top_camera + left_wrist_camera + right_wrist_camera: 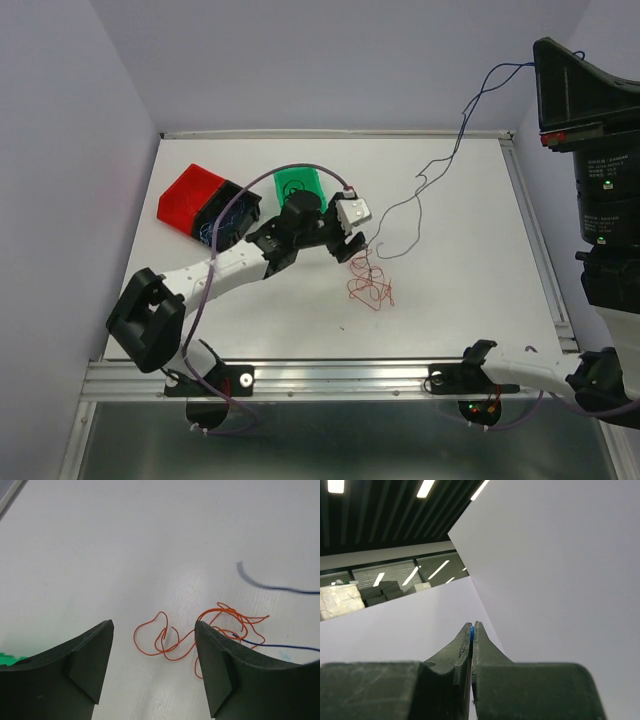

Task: Untangle the cables

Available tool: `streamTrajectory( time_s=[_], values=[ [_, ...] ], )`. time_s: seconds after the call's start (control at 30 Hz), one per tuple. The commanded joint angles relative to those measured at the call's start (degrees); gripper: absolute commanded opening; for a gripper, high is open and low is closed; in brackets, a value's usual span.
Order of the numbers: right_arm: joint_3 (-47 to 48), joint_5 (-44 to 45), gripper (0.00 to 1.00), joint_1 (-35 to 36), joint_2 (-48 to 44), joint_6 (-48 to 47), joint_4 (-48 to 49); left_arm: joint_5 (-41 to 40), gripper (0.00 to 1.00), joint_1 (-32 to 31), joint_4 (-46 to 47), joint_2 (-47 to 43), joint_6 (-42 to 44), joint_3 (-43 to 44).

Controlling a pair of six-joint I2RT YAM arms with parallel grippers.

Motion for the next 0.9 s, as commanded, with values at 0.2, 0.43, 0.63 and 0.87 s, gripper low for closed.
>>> streamTrajectory(
  time_s=[0.2, 0.43, 0.63, 0.87],
  values=[
    [-8.6, 3.1, 0.01, 0.4, -2.7, -1.3, 2.4, -2.2, 0.83, 7.6, -3.0, -15.4, -2.7, 2.9],
    [-10.9, 0.1, 0.01, 0.4, -0.1, 0.2, 2.4, 10.2, 0.90, 13.9, -6.1, -19.1, -4.0, 11.8],
    [-12.7, -2.8, 0.01, 0.3, 1.2, 1.8, 2.5, 21.4, 0.95, 14.6, -10.2, -16.2, -5.9, 25.8],
    [-12.9, -6.8, 0.01, 0.3, 2.5, 3.2, 2.8, 37.7, 0.95, 14.5, -11.1, -8.0, -12.0, 37.1]
  ],
)
